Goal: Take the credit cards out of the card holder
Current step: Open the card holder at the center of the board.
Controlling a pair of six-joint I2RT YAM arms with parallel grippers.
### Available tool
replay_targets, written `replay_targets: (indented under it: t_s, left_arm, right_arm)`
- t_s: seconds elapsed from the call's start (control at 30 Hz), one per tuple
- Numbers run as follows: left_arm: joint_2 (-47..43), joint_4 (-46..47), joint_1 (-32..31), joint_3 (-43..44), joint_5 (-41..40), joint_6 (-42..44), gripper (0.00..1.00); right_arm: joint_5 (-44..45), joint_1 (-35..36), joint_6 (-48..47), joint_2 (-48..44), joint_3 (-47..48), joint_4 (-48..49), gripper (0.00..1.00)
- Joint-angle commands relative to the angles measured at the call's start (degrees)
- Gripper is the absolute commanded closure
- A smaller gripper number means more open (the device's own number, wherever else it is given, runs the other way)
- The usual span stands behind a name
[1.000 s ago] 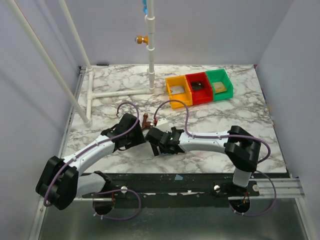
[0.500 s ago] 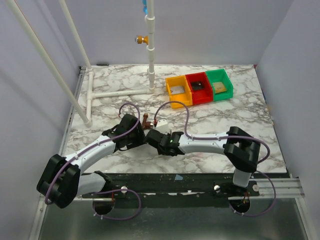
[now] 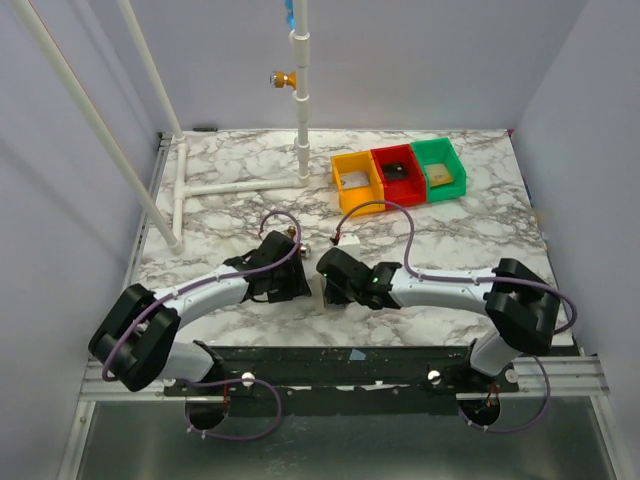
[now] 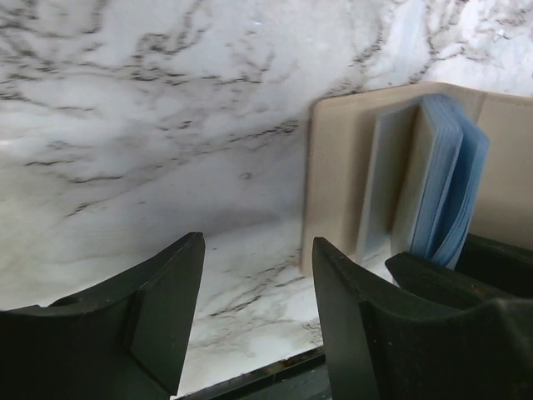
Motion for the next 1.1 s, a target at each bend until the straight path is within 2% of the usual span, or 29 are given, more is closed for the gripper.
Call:
replay_targets:
  t_s: [0.0, 0.3, 0.63, 0.87, 1.07]
  left_arm:
    - [3.50, 3.29, -2.40, 3.08, 2.37, -2.01, 0.44]
    - [9.46, 2.75, -4.58, 7.93, 1.71, -3.22, 0.47]
    - [4.01, -1.21, -5.45, 8.93, -0.96, -2.72, 0.47]
    - [5.67, -2.83, -7.07, 11.11, -2.04, -1.92, 0.46]
    - [8.87, -3.75, -8.29, 13.57, -4.52, -1.23, 0.50]
  right_arm:
    - [-5.18, -2.20, 2.96, -2.04, -4.13, 2.32, 0.91]
    - [-8.89, -6.18, 6.15, -9.58, -11.05, 5.33, 0.92]
    - [-8.85, -8.40, 8.16, -14.15, -16.71, 5.06, 0.92]
    - [-6.01, -8.41, 9.00, -15.06, -19.31, 3.66, 0.92]
    - [-3.91, -8.42, 9.36, -18.33, -20.33, 1.23, 0.79]
